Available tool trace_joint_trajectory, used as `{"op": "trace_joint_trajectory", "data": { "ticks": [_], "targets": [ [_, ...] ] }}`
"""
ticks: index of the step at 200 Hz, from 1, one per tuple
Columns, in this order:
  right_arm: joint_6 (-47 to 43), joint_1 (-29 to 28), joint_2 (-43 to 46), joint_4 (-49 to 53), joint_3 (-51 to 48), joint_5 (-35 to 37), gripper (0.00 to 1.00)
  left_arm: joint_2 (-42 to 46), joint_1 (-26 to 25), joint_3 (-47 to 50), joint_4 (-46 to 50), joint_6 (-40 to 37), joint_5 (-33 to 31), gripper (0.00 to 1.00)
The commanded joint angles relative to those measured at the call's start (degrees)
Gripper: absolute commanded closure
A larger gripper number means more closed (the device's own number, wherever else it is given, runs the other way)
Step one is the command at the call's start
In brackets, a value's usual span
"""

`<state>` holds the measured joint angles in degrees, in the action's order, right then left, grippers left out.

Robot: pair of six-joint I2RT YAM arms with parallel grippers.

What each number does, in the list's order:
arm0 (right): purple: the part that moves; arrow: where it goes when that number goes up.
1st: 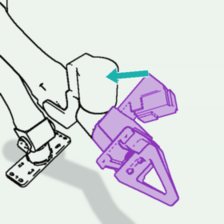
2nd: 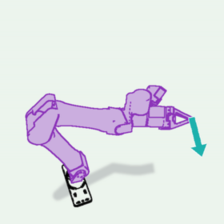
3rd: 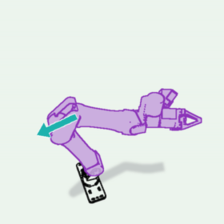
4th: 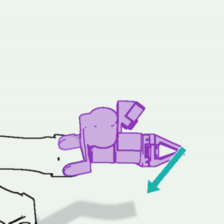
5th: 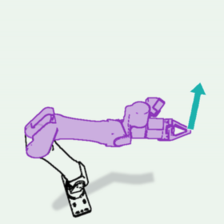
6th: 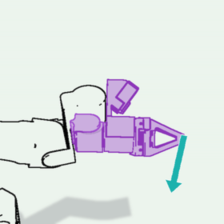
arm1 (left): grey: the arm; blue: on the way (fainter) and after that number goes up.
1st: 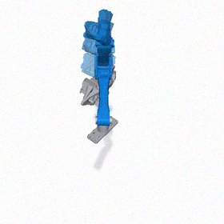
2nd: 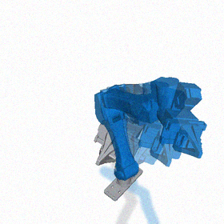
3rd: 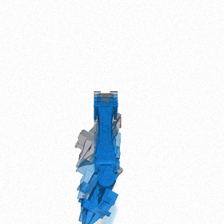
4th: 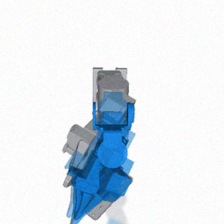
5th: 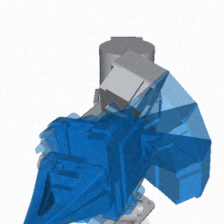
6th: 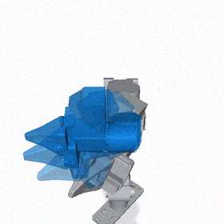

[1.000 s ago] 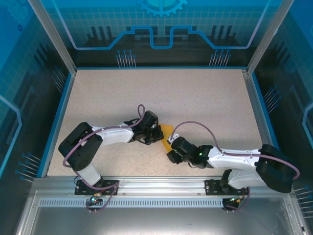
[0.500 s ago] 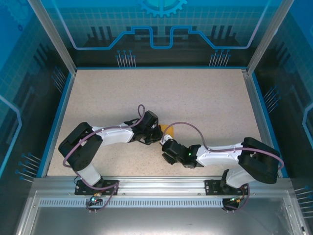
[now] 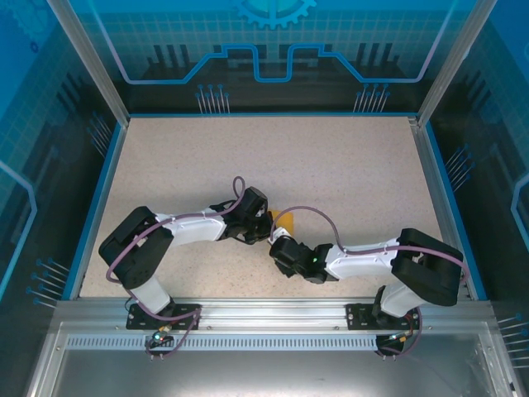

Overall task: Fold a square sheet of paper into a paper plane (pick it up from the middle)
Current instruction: Fold the wing for the fifth time at the center of the table.

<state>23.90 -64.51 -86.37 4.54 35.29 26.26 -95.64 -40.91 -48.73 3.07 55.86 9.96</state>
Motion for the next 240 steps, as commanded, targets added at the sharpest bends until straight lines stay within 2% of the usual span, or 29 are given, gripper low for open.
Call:
{"op": "trace_joint_trajectory", "data": {
  "ticks": [1,96,120,140,197,240],
  "targets": [
    [0.02,-0.97,1.29,0.5,0.95,1.76,0.64,-0.16,-0.33,-1.35,-0.1,1.07,0.68,1.0],
    [0.28,-0.94,2.07,0.27,0.3,2.95,0.63,-0.34,-0.32,-1.54,0.36,0.83,0.51,1.0],
    [0.77,-0.72,4.4,-0.41,-1.16,2.67,0.6,-0.86,-0.39,-1.83,0.38,0.9,0.94,1.0],
    [1.28,0.55,7.45,-1.07,-3.2,0.77,0.58,-0.85,-0.39,-1.89,0.31,1.0,0.85,1.0],
    [-0.22,6.3,23.0,-3.28,-10.9,-9.23,0.51,-1.22,-0.43,-2.51,0.45,1.1,0.8,1.0],
    [-2.14,5.87,19.52,-3.19,-8.71,-11.97,0.52,-1.51,-0.51,-2.67,0.54,1.05,0.85,1.0]
  ]
}}
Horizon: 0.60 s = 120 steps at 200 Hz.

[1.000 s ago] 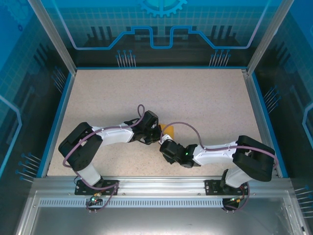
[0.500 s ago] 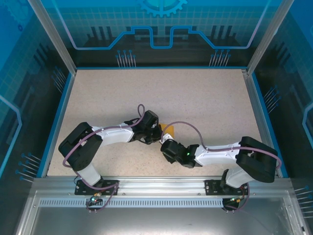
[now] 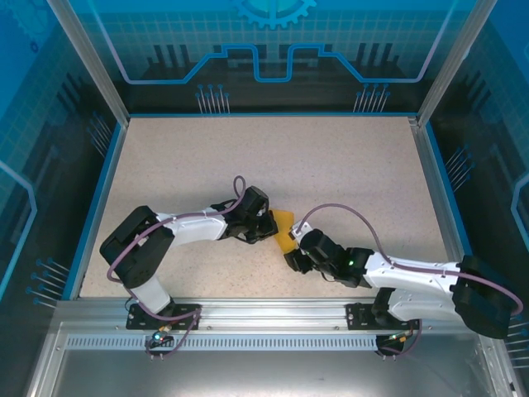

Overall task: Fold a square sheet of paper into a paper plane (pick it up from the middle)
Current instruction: Fold the wing for the fifth time at the center of the table.

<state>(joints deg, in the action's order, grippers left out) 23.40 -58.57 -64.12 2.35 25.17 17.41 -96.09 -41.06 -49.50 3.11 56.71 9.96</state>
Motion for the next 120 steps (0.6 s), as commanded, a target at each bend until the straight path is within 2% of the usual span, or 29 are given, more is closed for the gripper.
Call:
{"op": "trace_joint_trajectory", "data": {
  "ticks": [1,47,120],
  "targets": [
    [-1.75,-0.11,-2.92,-1.02,1.48,-3.14,0.52,-1.08,-0.39,-1.92,0.49,0.18,0.9,1.0],
    [-3.31,-2.66,-11.32,-1.8,6.28,-0.13,0.57,-0.98,-0.42,-1.92,0.76,0.0,0.84,1.0],
    [-4.5,-4.36,-19.08,-1.83,9.62,4.28,0.62,-1.47,-0.46,-2.47,0.97,-0.02,0.99,1.0]
  ]
}}
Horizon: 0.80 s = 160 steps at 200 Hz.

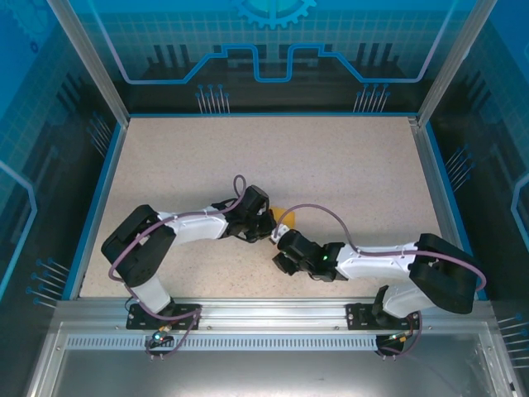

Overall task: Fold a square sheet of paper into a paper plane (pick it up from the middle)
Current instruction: Fold the wing for the fifth time at the center of the table.

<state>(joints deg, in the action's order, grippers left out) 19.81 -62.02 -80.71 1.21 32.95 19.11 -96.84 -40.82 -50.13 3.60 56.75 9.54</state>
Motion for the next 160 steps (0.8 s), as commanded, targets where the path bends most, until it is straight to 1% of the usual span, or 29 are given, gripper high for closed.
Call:
{"op": "trace_joint_trajectory", "data": {
  "ticks": [1,36,79,160],
  "targets": [
    [-0.92,-0.91,-2.64,-0.73,1.8,2.63,0.62,-0.72,-0.68,-1.83,0.51,-0.06,1.43,1.0],
    [-0.63,-1.17,-3.31,-1.69,1.59,4.16,0.66,-0.55,-0.71,-1.73,0.55,-0.08,1.35,1.0],
    [-0.15,-1.17,-3.76,-1.73,1.0,5.76,0.67,0.01,-0.75,-1.53,0.1,0.2,1.46,1.0],
    [0.23,-1.15,-4.14,-2.18,0.2,6.96,0.78,1.3,-0.74,-0.33,-0.61,0.41,1.54,1.0]
  ]
}}
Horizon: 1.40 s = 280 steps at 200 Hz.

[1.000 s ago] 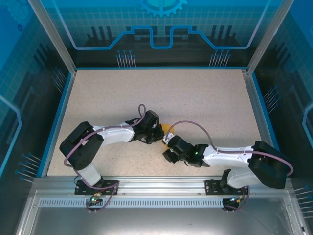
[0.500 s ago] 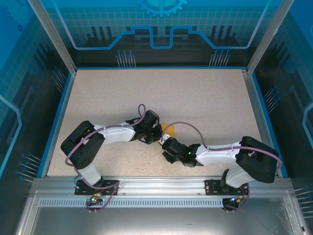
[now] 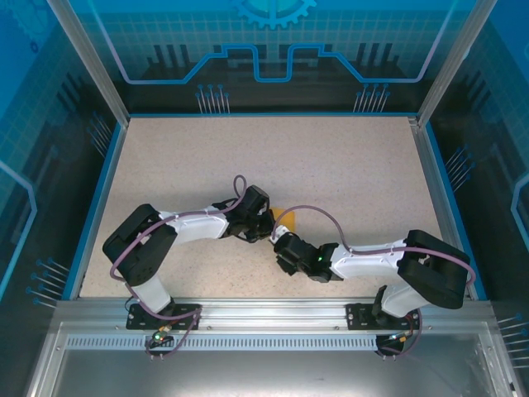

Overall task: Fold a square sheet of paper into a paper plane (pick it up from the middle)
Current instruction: Fold the wing for the fifth time at the center of the table.

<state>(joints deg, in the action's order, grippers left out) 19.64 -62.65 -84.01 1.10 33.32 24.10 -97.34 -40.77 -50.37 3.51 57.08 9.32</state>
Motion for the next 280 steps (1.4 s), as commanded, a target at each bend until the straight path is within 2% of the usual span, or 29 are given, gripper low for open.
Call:
{"op": "trace_joint_trajectory", "data": {
  "ticks": [1,37,64,98,172,210,218,230,240,270,280],
  "targets": [
    [0.36,-0.53,-0.82,-2.07,-0.14,1.95,0.78,1.84,-0.79,-0.08,-0.57,0.11,1.75,1.0],
    [0.57,-0.54,-0.87,-2.24,-0.46,2.88,0.81,2.24,-0.8,0.35,-0.69,0.24,1.65,1.0],
    [0.51,-0.46,-0.21,-3.56,-1.56,2.21,0.74,2.42,-0.75,0.61,-0.72,0.27,1.51,1.0],
    [0.49,-0.06,-0.32,-5.02,-2.37,1.65,0.73,2.59,-0.69,0.8,-0.56,0.31,1.48,1.0],
    [0.83,0.68,-0.12,-5.22,-2.47,0.57,0.87,3.1,-0.74,0.97,-0.03,0.08,0.83,1.0],
    [0.93,2.72,0.59,-7.38,-3.98,-3.98,0.93,4.15,-0.65,1.06,1.08,-0.36,-0.42,0.88],
    [1.09,3.39,1.01,-8.11,-4.54,-5.46,0.94,4.41,-0.69,0.98,1.31,-0.38,-0.74,0.84],
    [1.1,4.46,1.62,-9.28,-5.26,-7.66,0.94,4.78,-0.6,0.93,1.75,-0.46,-1.05,0.72],
    [1.09,5.35,2.19,-10.08,-5.93,-9.74,0.94,5.1,-0.5,0.97,2.01,-0.6,-1.23,0.7],
    [1.44,8.59,4.17,-12.66,-7.9,-15.96,0.95,6.94,-0.24,1.4,3.13,-0.79,-3.08,0.54],
    [1.61,10.37,5.06,-14.35,-8.86,-19.86,0.95,7.9,-0.18,1.82,3.63,-0.83,-4.09,0.53]
  ]
}}
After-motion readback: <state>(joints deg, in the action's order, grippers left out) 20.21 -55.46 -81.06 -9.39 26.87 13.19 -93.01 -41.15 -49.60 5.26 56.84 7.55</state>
